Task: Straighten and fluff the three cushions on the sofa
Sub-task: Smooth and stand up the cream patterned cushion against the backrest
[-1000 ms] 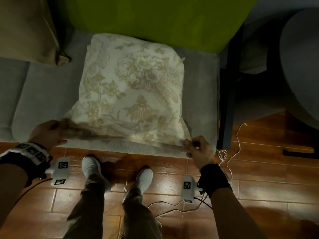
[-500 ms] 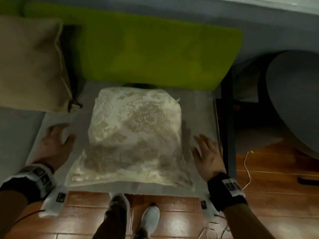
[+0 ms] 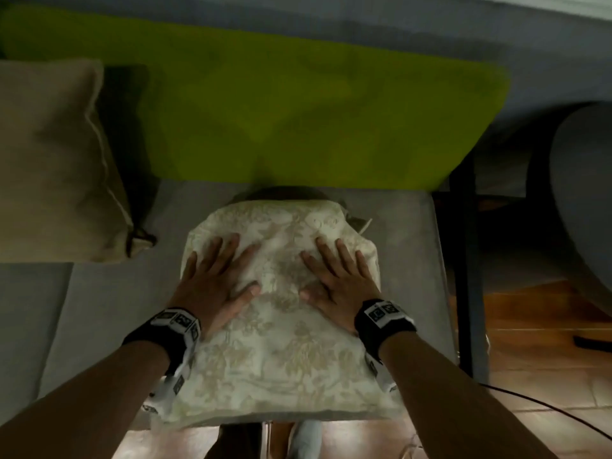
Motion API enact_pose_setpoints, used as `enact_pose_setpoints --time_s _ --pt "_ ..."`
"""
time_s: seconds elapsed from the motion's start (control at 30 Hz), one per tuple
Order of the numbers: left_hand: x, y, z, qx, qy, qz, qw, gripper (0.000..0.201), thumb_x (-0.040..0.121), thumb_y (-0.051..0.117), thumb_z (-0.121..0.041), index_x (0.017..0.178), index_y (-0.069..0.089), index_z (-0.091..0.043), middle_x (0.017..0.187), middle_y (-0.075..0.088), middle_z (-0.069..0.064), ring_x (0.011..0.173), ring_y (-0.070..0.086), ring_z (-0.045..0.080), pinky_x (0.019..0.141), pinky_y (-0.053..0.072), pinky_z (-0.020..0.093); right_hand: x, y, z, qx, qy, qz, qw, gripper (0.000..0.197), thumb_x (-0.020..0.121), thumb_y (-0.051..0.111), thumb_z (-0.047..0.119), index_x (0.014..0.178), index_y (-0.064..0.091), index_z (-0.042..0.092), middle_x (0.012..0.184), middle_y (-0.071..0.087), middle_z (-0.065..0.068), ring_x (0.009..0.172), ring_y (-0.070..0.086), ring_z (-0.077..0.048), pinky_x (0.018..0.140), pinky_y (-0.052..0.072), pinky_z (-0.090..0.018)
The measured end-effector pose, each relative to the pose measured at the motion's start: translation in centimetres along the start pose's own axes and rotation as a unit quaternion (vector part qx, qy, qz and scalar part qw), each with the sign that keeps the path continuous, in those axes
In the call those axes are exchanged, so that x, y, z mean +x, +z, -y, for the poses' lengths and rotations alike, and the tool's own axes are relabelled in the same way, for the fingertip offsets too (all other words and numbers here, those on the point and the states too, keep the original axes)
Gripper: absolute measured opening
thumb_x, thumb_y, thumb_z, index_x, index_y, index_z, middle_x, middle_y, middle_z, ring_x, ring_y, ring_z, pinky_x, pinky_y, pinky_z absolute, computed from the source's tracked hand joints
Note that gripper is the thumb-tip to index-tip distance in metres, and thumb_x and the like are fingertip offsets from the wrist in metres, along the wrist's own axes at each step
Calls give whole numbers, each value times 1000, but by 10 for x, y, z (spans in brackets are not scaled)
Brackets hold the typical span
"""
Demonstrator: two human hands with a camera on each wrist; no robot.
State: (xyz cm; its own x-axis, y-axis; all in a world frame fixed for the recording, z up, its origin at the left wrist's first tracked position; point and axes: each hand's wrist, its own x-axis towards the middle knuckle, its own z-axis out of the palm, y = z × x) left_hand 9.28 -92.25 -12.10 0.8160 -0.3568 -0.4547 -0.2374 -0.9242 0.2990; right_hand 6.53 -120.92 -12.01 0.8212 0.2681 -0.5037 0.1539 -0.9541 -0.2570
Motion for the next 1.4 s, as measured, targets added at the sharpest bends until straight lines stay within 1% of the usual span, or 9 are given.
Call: enact_pose_setpoints --time_s 0.23,0.43,0.57,0.67,0.8,0.9,1.1,1.2,1.4 --pt "28 -4 20 -63 36 34 997 71 90 13 -79 150 -14 -54 157 -31 -26 147 -28 6 121 -8 43 23 -2 -6 58 88 7 994 91 80 19 93 152 -21 55 166 -29 10 154 -24 -19 125 -9 -52" --pt "35 -39 28 -162 20 -139 977 57 101 21 -57 145 47 -32 150 45 3 136 40 25 114 26 35 0 -34 -41 139 196 21 971 94 79 11 93 160 -2 45 170 -4 16 158 -3 -24 125 -1 -55" --pt "63 -64 45 -161 -66 -227 958 32 102 42 -23 117 64 -6 119 60 26 110 55 44 96 42 49 -3 -63 -67 248 205 -126 938 72 98 34 64 154 41 19 157 44 -11 144 40 -32 118 30 -47" --pt "76 -78 69 -223 -159 -158 949 26 95 55 -21 115 69 -11 120 67 17 107 62 40 93 49 45 12 -80 -77 298 244 -157 910 52 105 44 49 140 59 14 142 59 -17 131 53 -37 108 42 -42" --pt "74 -81 71 -330 -190 -42 924 10 91 68 -26 92 75 -18 100 73 13 97 66 31 91 52 43 34 -85 -78 403 296 -82 862 33 94 61 57 88 71 26 107 74 -7 103 67 -30 93 54 -44" --pt "70 -85 62 -268 -168 32 948 13 90 60 -19 93 74 -19 110 72 15 106 63 34 96 49 44 36 -88 -84 339 265 -52 901 21 97 66 38 95 67 17 85 70 -4 84 66 -24 60 47 -26" --pt "63 -93 61 -117 -143 166 969 45 91 47 -46 125 65 -21 133 60 4 124 54 29 107 39 39 30 -133 -122 237 266 -171 919 25 100 61 27 120 67 14 118 67 -18 108 61 -38 83 48 -36" --pt "57 -95 62 -97 -158 157 970 33 95 57 -16 126 65 -9 129 63 11 119 57 31 99 42 34 33 -134 -114 237 224 -202 923 25 102 57 24 124 63 13 118 67 -18 107 62 -36 76 42 -32" --pt "37 -100 55 -101 -121 71 985 25 98 53 -9 120 61 -1 120 60 17 116 57 34 85 33 25 16 -119 -87 165 156 -310 923 32 97 55 12 129 59 10 126 58 -20 111 53 -43 86 43 -45"
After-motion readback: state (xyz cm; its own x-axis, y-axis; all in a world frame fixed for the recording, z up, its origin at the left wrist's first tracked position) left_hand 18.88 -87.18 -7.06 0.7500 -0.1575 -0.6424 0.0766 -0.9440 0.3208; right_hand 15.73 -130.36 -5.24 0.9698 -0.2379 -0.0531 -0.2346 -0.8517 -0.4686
